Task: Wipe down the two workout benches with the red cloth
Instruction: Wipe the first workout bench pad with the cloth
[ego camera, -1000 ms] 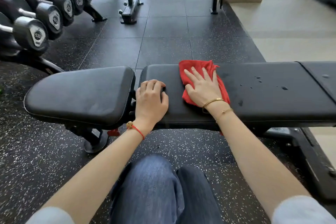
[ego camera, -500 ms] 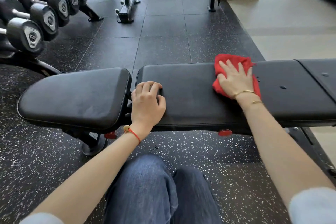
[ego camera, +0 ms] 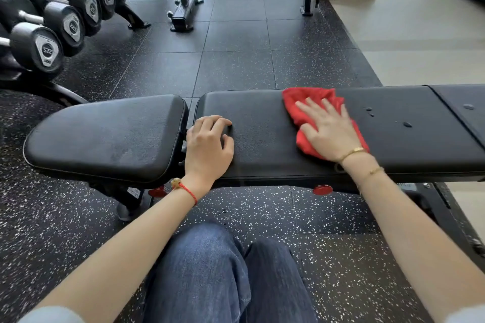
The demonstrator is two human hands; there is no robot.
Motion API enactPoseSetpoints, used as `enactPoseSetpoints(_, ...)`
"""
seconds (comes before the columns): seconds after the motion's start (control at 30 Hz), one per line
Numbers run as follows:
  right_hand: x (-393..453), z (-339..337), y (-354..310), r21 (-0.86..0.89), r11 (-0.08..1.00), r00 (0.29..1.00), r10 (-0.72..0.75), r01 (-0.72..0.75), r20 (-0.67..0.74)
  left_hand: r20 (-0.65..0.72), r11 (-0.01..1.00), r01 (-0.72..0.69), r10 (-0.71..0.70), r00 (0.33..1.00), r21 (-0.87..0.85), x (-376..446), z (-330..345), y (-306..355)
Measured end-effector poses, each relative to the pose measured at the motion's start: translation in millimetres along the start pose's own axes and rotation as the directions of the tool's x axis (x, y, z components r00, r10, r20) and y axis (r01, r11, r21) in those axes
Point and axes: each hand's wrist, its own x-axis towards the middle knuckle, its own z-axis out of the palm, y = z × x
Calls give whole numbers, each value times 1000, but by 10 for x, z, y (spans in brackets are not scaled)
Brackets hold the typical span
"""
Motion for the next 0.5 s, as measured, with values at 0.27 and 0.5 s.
enactPoseSetpoints(0.27, 282, 46, -568, -8, 1000, 1000, -3, 3, 28, -4, 1000, 23, -23, 1000, 7, 7, -7, 55)
enactPoseSetpoints(0.5, -277, 101, -602, 26, 984, 984, -176, 176, -34, -12, 1000, -9, 9, 1000, -3, 14, 1, -25)
